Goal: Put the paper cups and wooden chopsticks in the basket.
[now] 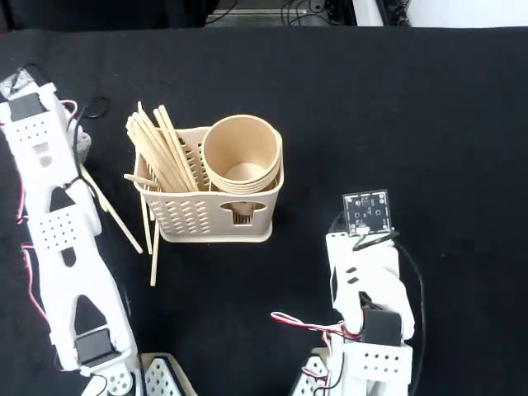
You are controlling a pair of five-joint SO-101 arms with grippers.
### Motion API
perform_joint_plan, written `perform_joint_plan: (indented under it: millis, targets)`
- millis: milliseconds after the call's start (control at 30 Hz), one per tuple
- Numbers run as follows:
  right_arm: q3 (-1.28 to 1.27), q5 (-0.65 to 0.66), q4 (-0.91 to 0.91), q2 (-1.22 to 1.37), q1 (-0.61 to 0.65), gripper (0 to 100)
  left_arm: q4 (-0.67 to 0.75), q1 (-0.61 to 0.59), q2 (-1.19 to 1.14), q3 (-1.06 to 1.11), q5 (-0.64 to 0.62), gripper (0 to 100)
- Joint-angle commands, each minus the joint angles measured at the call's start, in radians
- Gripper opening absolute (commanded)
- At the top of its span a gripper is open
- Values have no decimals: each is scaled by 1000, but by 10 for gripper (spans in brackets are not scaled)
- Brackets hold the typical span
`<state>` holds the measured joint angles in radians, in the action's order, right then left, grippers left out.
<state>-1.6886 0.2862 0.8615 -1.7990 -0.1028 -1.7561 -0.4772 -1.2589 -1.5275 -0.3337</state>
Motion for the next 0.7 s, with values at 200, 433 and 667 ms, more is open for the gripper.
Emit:
perform_joint_plan:
  millis: [200,433,667]
  targets:
    - [1,3,-9,-2,-14,26,-8,-19,307,42,-8,28]
    - [1,3,-9,-4,-14,26,-8,-19,519,54,-8,28]
    - [1,3,-11,-4,-14,26,-8,-12,789,58,-8,28]
